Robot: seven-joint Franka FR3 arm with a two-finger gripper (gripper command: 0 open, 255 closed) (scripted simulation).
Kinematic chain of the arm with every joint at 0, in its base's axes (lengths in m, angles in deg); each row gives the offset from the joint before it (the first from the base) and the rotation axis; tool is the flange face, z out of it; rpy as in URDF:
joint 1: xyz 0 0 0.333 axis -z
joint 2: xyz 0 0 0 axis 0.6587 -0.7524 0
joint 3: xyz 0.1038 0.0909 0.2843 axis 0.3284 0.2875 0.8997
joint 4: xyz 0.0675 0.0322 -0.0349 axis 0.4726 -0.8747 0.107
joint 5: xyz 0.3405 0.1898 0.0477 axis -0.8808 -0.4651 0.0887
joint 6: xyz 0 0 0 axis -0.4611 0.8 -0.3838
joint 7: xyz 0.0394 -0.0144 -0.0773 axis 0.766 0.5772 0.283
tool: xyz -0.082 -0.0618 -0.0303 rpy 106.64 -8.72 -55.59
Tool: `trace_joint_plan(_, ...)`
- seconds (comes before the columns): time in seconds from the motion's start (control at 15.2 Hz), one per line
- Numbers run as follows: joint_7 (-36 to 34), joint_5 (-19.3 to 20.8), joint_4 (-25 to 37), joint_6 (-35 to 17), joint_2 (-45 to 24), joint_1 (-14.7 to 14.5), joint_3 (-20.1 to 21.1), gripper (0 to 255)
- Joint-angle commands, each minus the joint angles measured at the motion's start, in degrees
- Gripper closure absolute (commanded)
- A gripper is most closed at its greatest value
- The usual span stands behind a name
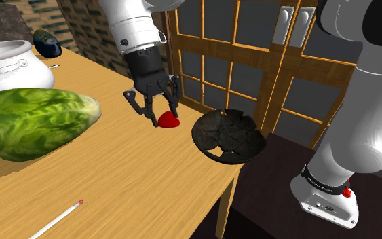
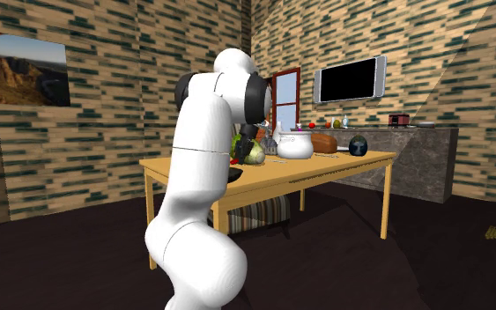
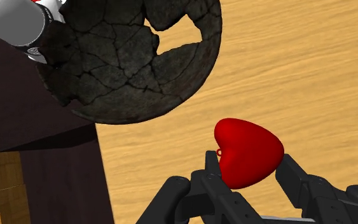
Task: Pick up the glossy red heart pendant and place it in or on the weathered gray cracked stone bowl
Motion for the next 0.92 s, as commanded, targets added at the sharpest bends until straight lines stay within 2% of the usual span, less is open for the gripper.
trace_joint_plan(0.0, -0.6, 0.1, 2.0, 1.6, -0.4, -0.2, 0.1, 255)
trace_joint_plan(0.73, -4.2, 1.4, 15.2, 10.8, -4.4, -1.8, 0.7, 255)
trace_joint_plan(0.86, -2.0, -1.7, 7.5, 9.3, 2.3, 0.7, 0.3, 255)
